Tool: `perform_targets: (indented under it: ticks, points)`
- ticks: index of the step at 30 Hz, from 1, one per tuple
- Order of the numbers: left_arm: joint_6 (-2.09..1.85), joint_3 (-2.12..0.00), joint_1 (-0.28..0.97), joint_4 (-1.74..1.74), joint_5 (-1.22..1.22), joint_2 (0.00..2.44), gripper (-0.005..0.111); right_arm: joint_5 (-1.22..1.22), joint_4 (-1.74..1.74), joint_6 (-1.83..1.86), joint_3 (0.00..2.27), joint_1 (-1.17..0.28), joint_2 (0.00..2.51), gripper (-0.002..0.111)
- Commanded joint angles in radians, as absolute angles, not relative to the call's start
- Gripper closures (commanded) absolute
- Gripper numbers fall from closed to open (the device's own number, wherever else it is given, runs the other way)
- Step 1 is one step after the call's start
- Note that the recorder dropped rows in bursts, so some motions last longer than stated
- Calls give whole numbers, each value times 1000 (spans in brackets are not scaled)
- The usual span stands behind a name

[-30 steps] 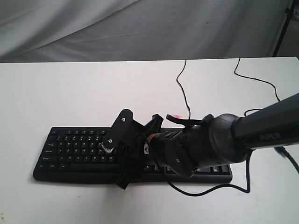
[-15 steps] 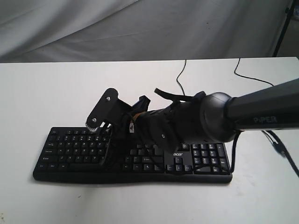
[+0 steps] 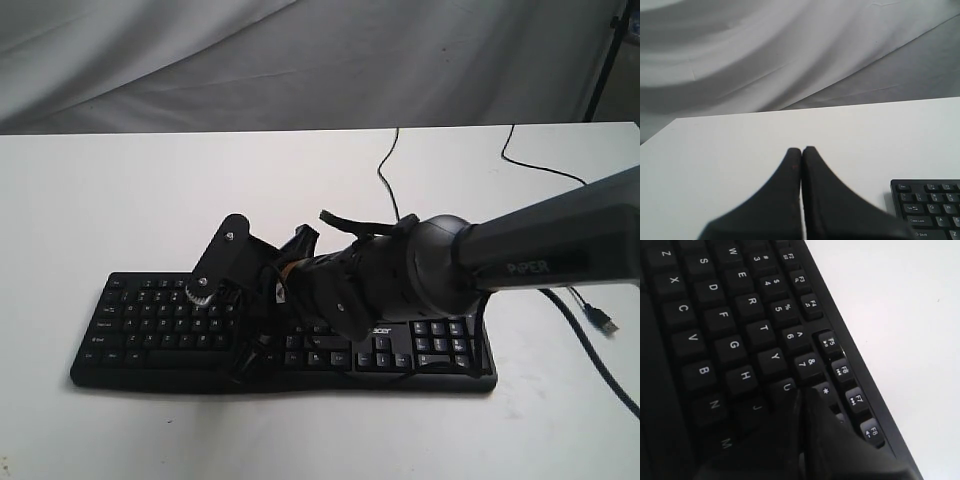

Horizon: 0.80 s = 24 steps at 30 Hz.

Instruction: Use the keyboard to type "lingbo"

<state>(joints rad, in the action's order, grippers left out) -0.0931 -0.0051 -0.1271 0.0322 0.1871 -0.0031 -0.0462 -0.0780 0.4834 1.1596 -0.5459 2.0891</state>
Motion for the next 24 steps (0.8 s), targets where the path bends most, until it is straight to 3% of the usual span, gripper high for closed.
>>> perform_targets:
  ticks: [1,24]
  points:
    - [-90,0,-123,32,183,0,106,-46,-70,493,1166,-546,2086,108]
    - [-90,0,-123,32,183,0,106,27,-70,493,1166,-552,1997,108]
